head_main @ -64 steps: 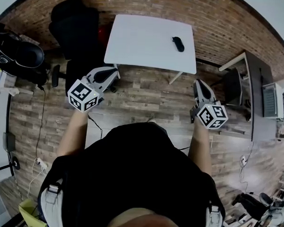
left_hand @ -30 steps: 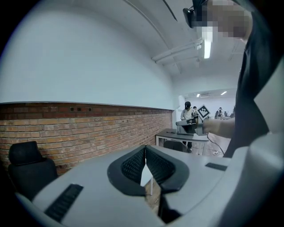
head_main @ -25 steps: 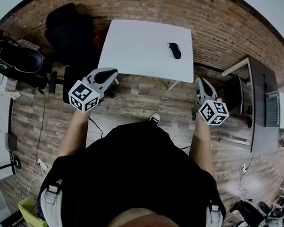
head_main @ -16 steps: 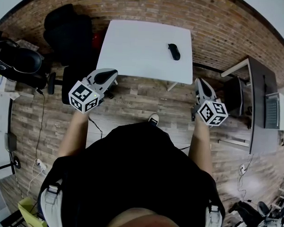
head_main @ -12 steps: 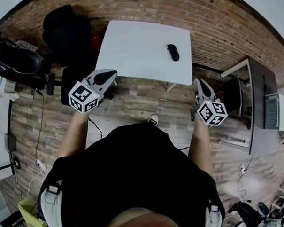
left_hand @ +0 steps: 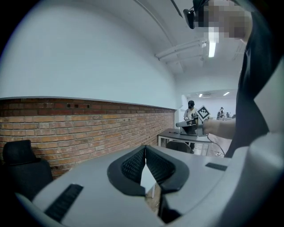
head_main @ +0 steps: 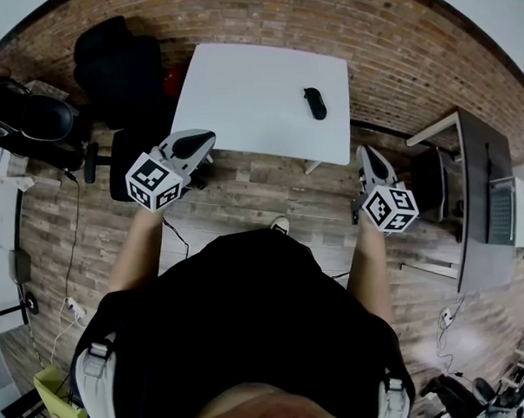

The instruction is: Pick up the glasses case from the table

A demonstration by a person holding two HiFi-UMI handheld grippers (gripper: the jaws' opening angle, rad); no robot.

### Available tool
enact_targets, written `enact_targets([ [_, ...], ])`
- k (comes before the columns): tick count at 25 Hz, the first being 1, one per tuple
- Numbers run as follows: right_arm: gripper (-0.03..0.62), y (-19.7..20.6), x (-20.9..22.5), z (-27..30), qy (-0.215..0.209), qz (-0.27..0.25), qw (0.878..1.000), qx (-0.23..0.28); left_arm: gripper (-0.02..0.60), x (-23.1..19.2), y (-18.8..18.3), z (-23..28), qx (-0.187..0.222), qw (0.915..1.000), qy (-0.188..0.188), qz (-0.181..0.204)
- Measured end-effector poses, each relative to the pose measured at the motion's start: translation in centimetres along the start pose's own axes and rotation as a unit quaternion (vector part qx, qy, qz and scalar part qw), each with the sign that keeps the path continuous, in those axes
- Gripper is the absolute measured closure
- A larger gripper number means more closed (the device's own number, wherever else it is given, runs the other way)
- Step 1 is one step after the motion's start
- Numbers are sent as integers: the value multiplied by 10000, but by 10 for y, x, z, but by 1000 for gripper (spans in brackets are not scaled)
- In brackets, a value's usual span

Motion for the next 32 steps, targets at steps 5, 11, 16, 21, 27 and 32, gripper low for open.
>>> enact_targets([
  [5,579,-9,20,17,-60,-42,10000,-47,572,-8,-8,20,0,10000,-58,-10],
  [11,579,-19,39,38,-171,-90,9998,-90,572,-16,-12,36,-42,9999,-159,-53],
  [16,579,-28,52,53,-258,-145,9995,-143,572,-25,-17,47,-52,9995,-289,-111],
  [21,579,-35,67,63,-314,-165,9992,-175,572,-27,-25,61,-68,9993,-343,-141],
  [27,579,-38,86,73,-417,-148,9988,-218,572,-26,-32,80,-103,9991,-380,-178],
  [32,579,-40,101,78,-502,-162,9982,-280,572,-19,-38,94,-130,9988,-417,-215],
])
Point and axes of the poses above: the fingertips, and each gripper's own axes: z forward along the fingers, x to its right, y out of its underside, the point moved 7 cm from there along -z, backward along the fingers, and after that the axes turned 11 degrees about -x, right-handed, at the moved point
